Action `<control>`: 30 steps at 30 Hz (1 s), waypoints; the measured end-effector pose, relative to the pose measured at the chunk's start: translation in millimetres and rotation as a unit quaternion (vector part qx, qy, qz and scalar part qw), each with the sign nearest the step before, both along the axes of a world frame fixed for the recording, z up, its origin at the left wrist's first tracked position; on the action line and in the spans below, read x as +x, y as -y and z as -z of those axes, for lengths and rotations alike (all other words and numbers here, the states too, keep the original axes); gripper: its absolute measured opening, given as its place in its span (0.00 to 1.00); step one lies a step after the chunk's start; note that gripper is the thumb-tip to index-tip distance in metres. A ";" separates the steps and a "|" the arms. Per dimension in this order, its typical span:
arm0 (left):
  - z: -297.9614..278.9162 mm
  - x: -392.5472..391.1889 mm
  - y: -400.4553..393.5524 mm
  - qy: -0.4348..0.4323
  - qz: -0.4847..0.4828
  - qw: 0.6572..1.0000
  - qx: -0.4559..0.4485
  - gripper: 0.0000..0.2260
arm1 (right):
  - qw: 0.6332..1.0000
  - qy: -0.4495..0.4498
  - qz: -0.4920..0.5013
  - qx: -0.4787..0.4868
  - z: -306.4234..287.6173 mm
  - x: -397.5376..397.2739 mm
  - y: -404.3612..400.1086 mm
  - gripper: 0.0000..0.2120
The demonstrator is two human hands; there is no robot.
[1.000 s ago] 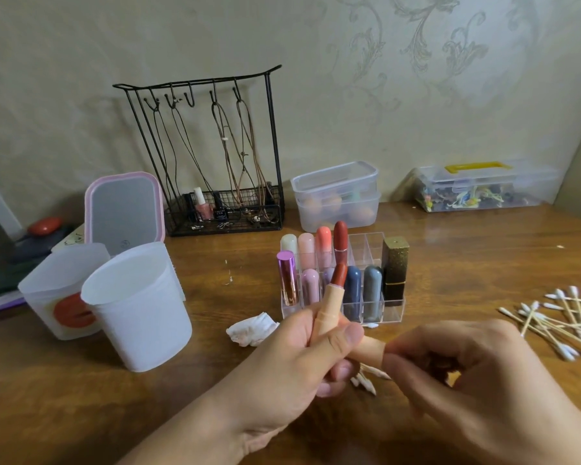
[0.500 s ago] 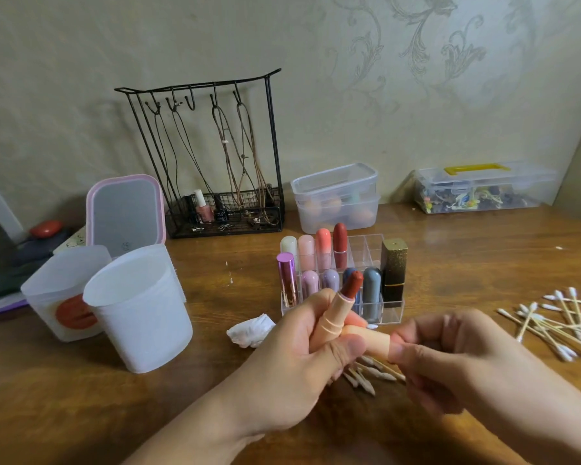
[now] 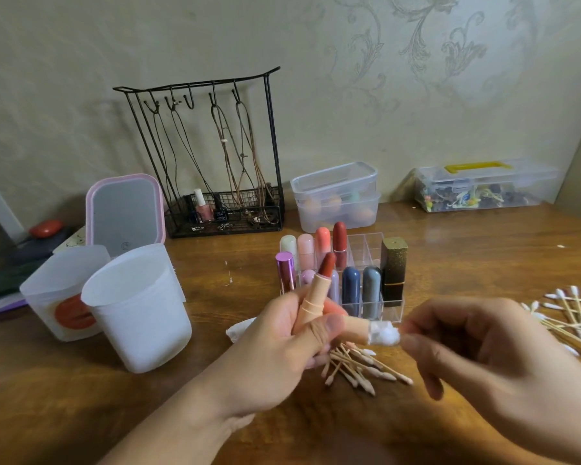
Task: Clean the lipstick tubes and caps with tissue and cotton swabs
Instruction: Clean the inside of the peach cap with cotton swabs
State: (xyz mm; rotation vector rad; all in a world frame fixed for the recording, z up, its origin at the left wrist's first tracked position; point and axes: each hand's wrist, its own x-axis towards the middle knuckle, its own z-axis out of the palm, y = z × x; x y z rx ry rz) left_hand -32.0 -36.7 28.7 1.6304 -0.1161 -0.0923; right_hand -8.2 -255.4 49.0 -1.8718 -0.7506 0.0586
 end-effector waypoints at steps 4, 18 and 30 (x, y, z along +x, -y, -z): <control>-3.5 4.5 -7.3 -0.003 0.009 0.997 -0.070 0.17 | 0.999 0.036 0.023 0.002 -3.2 6.5 5.5 0.06; -16.7 8.1 -24.1 -0.002 -0.045 0.968 -0.247 0.13 | 0.917 0.292 0.066 -0.263 18.4 1.5 -36.9 0.07; -27.7 5.5 -27.6 0.036 -0.131 0.957 -0.255 0.07 | 0.853 0.389 0.106 -0.333 39.7 18.6 -112.5 0.11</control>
